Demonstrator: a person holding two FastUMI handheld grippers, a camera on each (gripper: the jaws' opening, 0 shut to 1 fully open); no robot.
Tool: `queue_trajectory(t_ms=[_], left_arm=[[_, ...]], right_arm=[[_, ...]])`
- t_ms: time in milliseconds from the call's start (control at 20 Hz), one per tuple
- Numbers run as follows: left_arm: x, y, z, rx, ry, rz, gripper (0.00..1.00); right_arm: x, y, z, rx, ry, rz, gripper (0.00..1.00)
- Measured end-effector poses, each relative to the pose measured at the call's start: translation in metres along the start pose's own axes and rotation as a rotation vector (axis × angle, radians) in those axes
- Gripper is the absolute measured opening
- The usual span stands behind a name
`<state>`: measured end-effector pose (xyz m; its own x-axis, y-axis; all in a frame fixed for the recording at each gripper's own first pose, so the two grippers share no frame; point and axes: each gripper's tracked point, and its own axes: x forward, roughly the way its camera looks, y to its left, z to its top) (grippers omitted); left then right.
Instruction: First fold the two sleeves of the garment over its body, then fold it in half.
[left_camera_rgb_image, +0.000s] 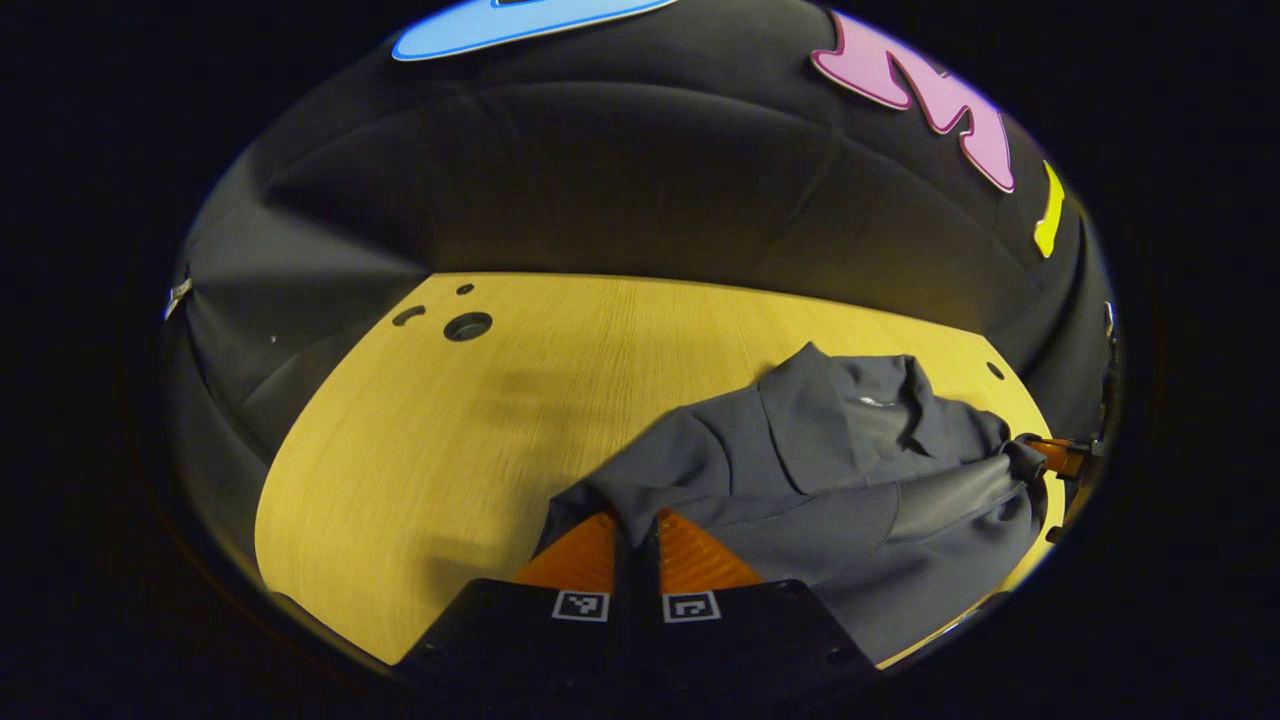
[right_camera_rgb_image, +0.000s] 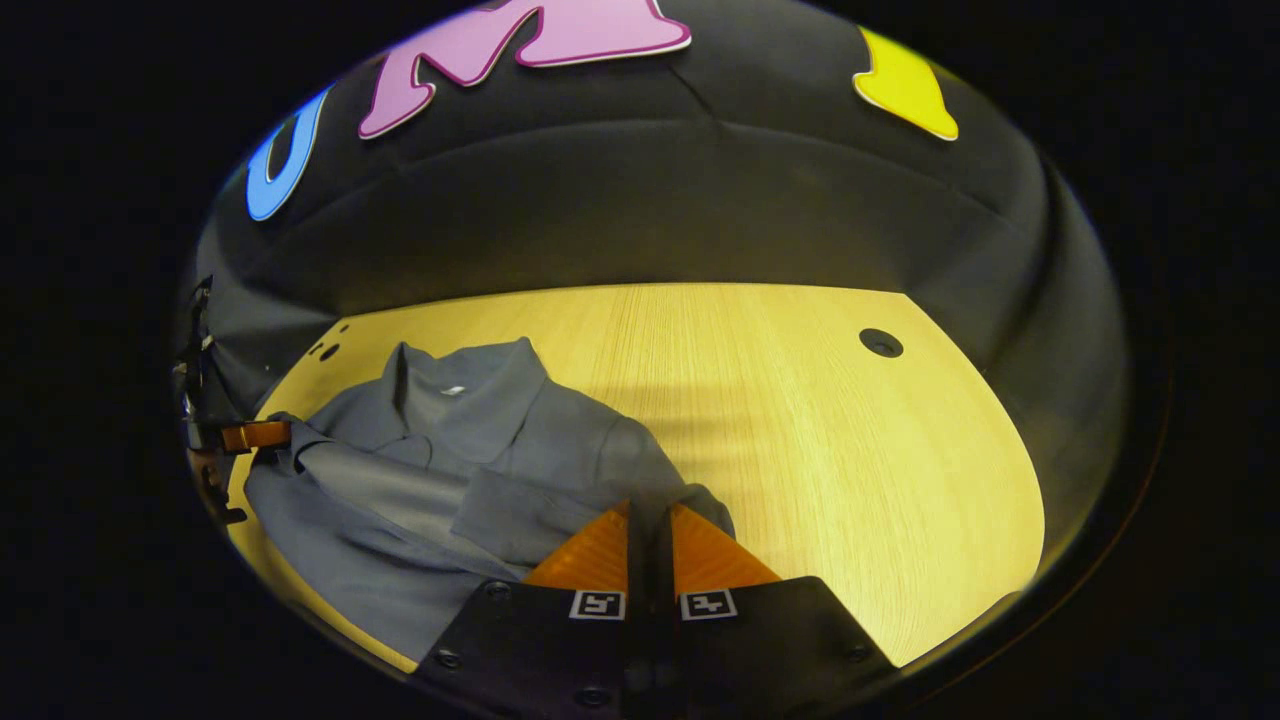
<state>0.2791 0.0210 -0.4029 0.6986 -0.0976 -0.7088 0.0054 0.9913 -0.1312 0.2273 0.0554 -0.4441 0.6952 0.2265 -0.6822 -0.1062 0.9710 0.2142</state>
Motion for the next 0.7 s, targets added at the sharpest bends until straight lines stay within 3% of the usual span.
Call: queue_trajectory(t_ms=[300, 500, 550, 600, 650, 700], left_arm=[[0.011, 0.000, -0.009, 0.020, 0.021, 0.030, 0.08], [0.009, 0.004, -0.010, 0.060, 0.036, 0.063, 0.24], [0.007, 0.003, -0.010, 0.073, 0.043, 0.066, 0.34], [0.005, 0.004, -0.010, 0.088, 0.048, 0.078, 0.32], [0.002, 0.003, -0.009, 0.099, 0.050, 0.076, 0.33], [-0.003, 0.000, -0.007, 0.098, 0.048, 0.069, 0.45]], right_arm=[[0.010, -0.001, -0.012, 0.054, 0.050, 0.005, 0.12], [0.009, -0.003, -0.013, 0.068, 0.065, -0.003, 0.15], [0.008, -0.005, -0.014, 0.069, 0.066, -0.017, 0.19], [0.005, -0.008, -0.013, 0.071, 0.066, -0.033, 0.24], [0.005, -0.011, -0.013, 0.076, 0.069, -0.045, 0.34], [0.002, -0.012, -0.010, 0.089, 0.060, -0.046, 0.52]])
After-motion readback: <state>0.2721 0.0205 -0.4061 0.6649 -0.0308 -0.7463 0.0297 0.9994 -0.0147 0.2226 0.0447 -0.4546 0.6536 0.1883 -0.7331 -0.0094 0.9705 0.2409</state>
